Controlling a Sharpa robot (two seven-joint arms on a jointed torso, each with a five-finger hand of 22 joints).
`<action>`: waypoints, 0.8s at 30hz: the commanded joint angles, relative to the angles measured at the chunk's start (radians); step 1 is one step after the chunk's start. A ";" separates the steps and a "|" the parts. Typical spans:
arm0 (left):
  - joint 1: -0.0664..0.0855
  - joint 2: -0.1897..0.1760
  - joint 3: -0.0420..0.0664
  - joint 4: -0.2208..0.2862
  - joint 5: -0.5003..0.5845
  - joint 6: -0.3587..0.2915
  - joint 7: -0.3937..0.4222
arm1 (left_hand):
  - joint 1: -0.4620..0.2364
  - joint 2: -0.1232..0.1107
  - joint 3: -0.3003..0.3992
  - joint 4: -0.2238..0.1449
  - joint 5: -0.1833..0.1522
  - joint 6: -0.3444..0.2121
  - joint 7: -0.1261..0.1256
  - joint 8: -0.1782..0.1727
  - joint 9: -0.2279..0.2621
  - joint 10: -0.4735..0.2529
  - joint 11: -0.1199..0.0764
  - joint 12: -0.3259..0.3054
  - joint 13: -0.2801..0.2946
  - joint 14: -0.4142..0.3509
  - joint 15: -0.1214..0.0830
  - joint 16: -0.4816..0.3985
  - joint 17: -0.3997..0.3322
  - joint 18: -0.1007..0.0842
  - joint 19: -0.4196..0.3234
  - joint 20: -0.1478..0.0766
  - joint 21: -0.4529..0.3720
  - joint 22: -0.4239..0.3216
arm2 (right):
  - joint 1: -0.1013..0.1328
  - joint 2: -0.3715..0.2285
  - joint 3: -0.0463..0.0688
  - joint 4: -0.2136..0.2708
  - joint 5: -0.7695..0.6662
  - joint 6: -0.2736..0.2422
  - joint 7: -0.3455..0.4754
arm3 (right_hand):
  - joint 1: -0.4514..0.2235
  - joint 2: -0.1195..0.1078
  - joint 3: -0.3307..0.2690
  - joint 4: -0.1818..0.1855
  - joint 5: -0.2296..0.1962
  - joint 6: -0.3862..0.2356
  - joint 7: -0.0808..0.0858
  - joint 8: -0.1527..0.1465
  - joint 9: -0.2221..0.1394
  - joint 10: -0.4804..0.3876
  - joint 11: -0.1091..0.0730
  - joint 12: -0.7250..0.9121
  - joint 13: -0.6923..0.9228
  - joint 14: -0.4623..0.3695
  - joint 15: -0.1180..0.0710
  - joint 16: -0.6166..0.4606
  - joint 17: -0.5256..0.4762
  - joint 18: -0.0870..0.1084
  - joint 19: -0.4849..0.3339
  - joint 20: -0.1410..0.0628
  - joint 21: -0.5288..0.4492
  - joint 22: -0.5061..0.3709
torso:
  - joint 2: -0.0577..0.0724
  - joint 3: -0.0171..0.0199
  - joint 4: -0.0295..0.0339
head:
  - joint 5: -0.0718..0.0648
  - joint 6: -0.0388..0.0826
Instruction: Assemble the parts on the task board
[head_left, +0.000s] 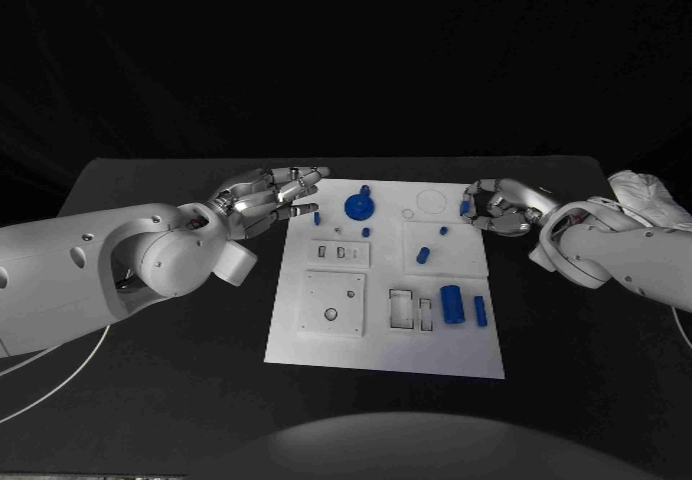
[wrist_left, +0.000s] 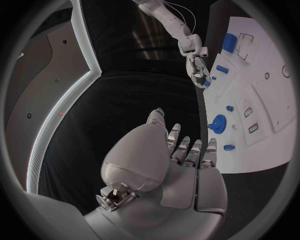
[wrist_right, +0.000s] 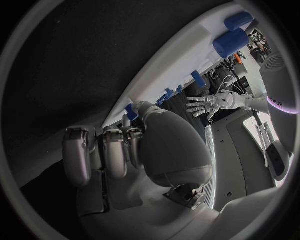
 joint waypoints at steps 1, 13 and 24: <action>0.000 0.001 0.001 0.001 -0.003 0.020 0.003 | 0.007 0.003 0.004 -0.001 0.005 0.001 0.008 0.004 0.002 0.002 0.006 0.004 0.002 0.000 0.004 0.006 0.002 0.005 0.003 0.002 0.005 0.002 | -0.002 0.001 -0.001 0.001 0.000 -0.024 0.019 | -0.003 0.010 0.005 0.000 0.008 0.013 -0.002 0.007 -0.002 0.105 0.005 0.004 0.264 0.103 0.004 0.003 0.263 0.007 0.039 0.005 -0.001 0.235 | 0.000 0.0004 -0.0007 | 0.002 0.000; 0.000 -0.005 0.001 0.002 -0.003 0.018 0.002 | 0.007 0.003 0.003 -0.001 0.005 -0.001 0.009 0.004 0.001 0.004 0.009 0.006 0.002 0.000 0.004 0.007 0.002 0.005 0.003 0.002 0.006 0.002 | 0.004 -0.017 0.001 0.039 0.008 -0.062 0.030 | -0.011 0.003 0.003 0.003 0.016 0.025 -0.002 0.015 -0.009 0.105 0.003 0.004 0.264 0.103 0.003 0.003 0.263 0.006 0.043 0.004 0.002 0.237 | 0.001 -0.0002 -0.0020 | 0.005 0.000; 0.000 -0.001 0.001 0.000 -0.003 0.018 -0.002 | 0.007 0.003 0.003 -0.001 0.005 -0.001 0.009 0.004 0.001 0.004 0.009 0.006 0.002 0.000 0.004 0.007 0.002 0.005 0.003 0.002 0.006 0.002 | 0.038 -0.007 0.001 0.119 0.033 0.014 -0.011 | -0.012 0.004 0.004 0.004 0.017 0.026 -0.002 0.016 -0.012 0.105 0.003 0.004 0.264 0.103 0.002 0.003 0.263 0.009 0.035 0.004 -0.007 0.233 | 0.002 0.0001 0.0004 | -0.008 0.000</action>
